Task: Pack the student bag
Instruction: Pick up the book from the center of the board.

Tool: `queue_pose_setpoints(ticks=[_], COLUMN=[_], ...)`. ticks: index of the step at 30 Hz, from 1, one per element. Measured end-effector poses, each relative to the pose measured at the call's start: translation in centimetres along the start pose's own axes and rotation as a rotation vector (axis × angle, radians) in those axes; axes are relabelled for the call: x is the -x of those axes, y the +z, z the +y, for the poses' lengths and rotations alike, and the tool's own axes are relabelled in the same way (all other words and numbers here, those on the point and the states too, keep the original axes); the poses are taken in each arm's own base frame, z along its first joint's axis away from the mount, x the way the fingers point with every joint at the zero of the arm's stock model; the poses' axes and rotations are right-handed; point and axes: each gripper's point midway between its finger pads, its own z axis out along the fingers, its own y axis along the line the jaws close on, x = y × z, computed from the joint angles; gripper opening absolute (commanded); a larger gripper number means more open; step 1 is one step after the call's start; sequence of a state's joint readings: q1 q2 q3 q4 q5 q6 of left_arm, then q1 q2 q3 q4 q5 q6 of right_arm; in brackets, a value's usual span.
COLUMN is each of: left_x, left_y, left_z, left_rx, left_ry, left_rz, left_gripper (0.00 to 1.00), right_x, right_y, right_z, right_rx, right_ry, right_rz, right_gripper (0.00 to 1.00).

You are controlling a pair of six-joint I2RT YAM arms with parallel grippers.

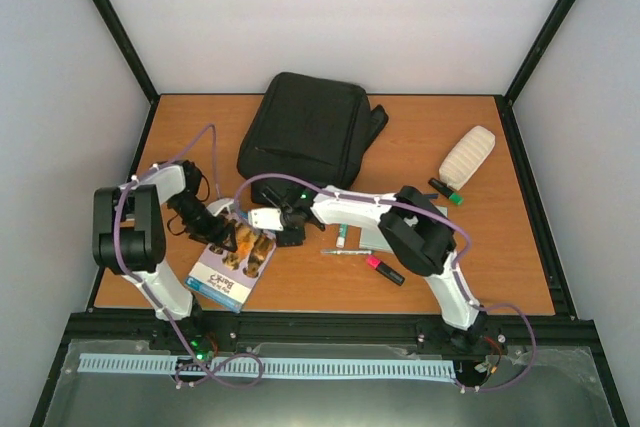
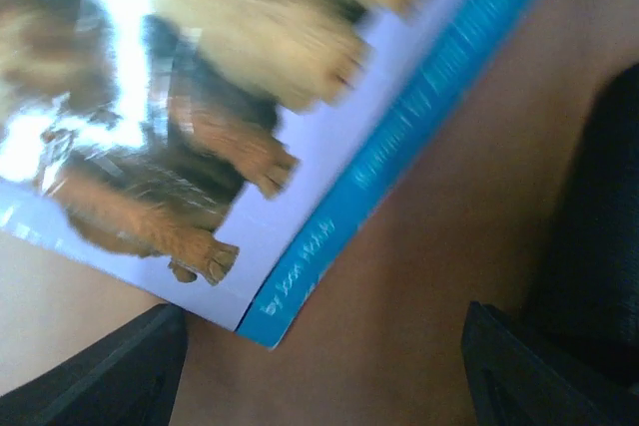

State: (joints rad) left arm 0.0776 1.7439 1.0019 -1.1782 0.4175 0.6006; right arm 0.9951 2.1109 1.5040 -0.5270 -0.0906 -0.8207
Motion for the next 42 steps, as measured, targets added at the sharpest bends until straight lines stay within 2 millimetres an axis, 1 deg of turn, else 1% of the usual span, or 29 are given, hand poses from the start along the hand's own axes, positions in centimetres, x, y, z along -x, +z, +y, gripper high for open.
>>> queue_pose_setpoints(ticks=[1,2,4,5,7,9,11,12,14,17,18,20,22,23,24,25,26,28,30,33,36,38,42], left_x=[-0.4,-0.7,-1.5,-1.8,-2.1,-2.4,-2.8,-3.1,-3.4,-3.7,-3.7,-3.5,-3.3,-3.2,-3.2,-3.2,-3.2,-3.1,-3.1,-3.2,-3.6,-4.1,-4.9], left_y=[-0.1,-0.2,-0.4,-0.4,-0.7,-1.1,-1.6,-2.0,-2.8,-4.2,-4.6,-5.5,-5.8,-5.8,-5.7,-5.6,-5.5,-5.2,-4.9,-4.3,-3.3,-2.5,-1.3], left_z=[0.3,0.5,0.6,0.5,0.2,0.1,0.0,-0.1,-0.3,-1.0,-1.3,-2.0,-2.8,-3.1,-3.3,-3.5,-3.6,-3.6,-3.4,-3.0,-2.5,-2.3,-1.9], left_rx=[0.026,0.045,0.079,0.085,0.096,0.121,0.156,0.176,0.213,0.247,0.253,0.253,0.229,0.216,0.202,0.188,0.176,0.161,0.154,0.151,0.145,0.135,0.128], left_ry=[0.002,0.001,0.002,0.003,0.009,0.018,0.028,0.032,0.042,0.058,0.063,0.076,0.089,0.093,0.098,0.099,0.1,0.108,0.11,0.113,0.117,0.118,0.126], left_rz=[0.002,0.003,0.012,0.012,0.008,-0.001,-0.008,-0.011,-0.028,-0.062,-0.076,-0.109,-0.134,-0.138,-0.14,-0.137,-0.132,-0.121,-0.111,-0.092,-0.065,-0.041,-0.003], left_gripper=[0.78,0.78,0.78,0.78,0.79,0.8,0.8,0.8,0.8,0.78,0.74,0.53,0.37,0.22,0.11,0.03,0.01,0.01,0.01,0.01,0.01,0.01,0.01], right_x=[0.2,0.4,0.4,0.4,0.4,0.3,-0.1,-0.6,-1.7,-3.5,-3.7,-3.7,-3.3,-3.0,-2.7,-2.5,-2.3,-2.1,-1.7,-0.7,0.3,0.5,0.2], right_y=[0.3,0.6,1.0,1.1,1.0,0.9,0.7,0.3,-1.0,-4.2,-5.3,-7.3,-8.6,-9.1,-9.4,-9.4,-9.3,-8.9,-8.6,-8.3,-7.5,-6.8,-4.9], right_z=[-1.1,-2.6,-4.8,-5.4,-5.8,-5.7,-5.5,-5.3,-5.3,-5.0,-5.0,-4.8,-4.2,-3.4,-2.8,-2.1,-1.3,0.0,0.8,1.2,0.9,0.9,1.3], right_rx=[-0.032,-0.072,-0.127,-0.144,-0.156,-0.147,-0.128,-0.107,-0.08,-0.04,-0.032,-0.015,0.011,0.04,0.069,0.103,0.142,0.215,0.273,0.347,0.395,0.418,0.453], right_ry=[0.034,0.088,0.178,0.215,0.271,0.325,0.365,0.405,0.468,0.569,0.599,0.656,0.7,0.727,0.748,0.768,0.786,0.814,0.835,0.867,0.9,0.931,1.006], right_rz=[0.006,0.019,0.028,0.029,0.028,0.026,0.028,0.029,0.022,0.001,-0.016,-0.066,-0.116,-0.138,-0.154,-0.167,-0.177,-0.184,-0.198,-0.227,-0.257,-0.263,-0.237], right_gripper=[0.78,0.78,0.79,0.79,0.79,0.8,0.8,0.8,0.79,0.75,0.74,0.71,0.7,0.7,0.69,0.68,0.68,0.67,0.66,0.66,0.66,0.66,0.66])
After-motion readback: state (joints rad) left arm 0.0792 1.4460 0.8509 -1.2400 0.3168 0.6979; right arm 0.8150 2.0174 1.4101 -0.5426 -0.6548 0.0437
